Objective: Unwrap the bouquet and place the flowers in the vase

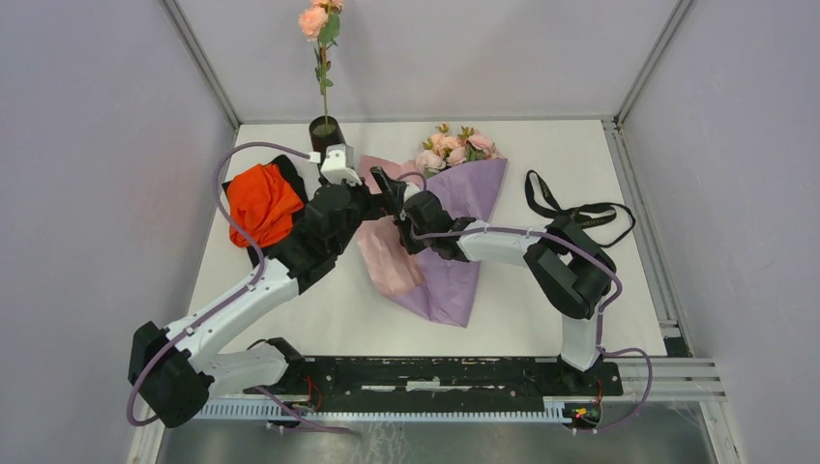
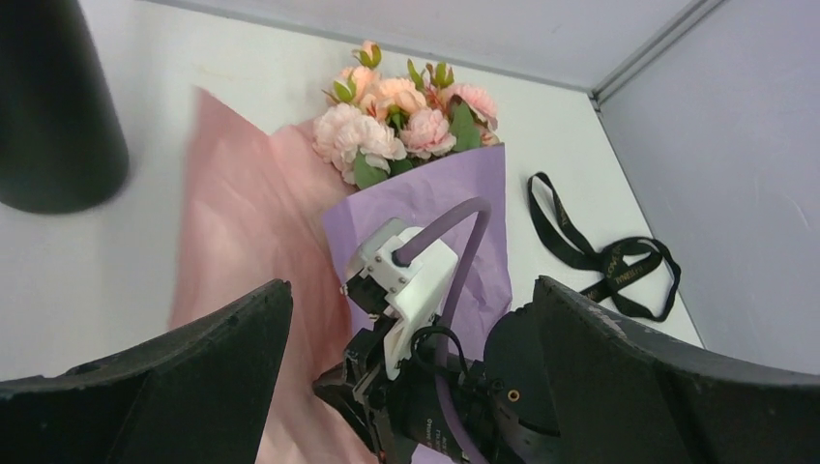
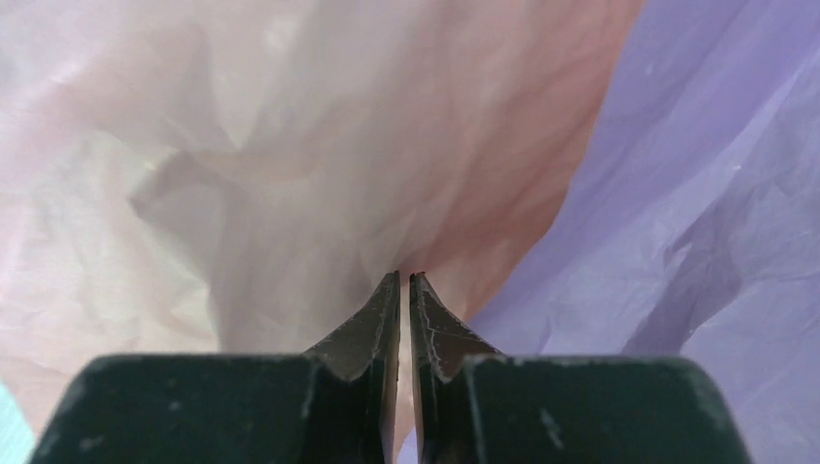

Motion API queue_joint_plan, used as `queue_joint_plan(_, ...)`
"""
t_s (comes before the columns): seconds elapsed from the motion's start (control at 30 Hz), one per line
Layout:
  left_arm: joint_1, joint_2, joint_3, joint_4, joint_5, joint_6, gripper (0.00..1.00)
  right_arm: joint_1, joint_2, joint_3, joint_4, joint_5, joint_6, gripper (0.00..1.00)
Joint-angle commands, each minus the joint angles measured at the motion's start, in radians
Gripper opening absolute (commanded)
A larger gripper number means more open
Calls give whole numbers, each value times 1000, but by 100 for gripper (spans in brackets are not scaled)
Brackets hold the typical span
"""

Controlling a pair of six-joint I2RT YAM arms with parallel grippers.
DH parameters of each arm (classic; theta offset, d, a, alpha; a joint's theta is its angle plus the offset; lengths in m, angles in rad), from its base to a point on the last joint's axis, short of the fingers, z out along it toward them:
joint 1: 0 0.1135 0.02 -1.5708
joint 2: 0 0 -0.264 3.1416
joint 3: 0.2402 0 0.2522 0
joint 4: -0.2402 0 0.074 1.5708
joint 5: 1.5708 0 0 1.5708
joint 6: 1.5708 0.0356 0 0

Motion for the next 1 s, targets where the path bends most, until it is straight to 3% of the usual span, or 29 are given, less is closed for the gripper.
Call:
queue_joint_plan(0.0, 0, 79, 44, 71, 88, -50, 100, 13, -73, -25, 38, 64, 19, 12)
queue_joint_plan(0.3, -7, 97, 25, 99, 79, -53, 98, 12, -244, -14, -76, 258, -64, 17)
queue_joint_plan(0.8, -8, 143, 55, 65, 92, 1, 98, 9, -220, -9, -66, 261, -57, 17)
queue_joint_plan(0.97, -7, 277, 93, 56, 129, -22, 98, -19, -323, -67, -80, 353, -40, 35)
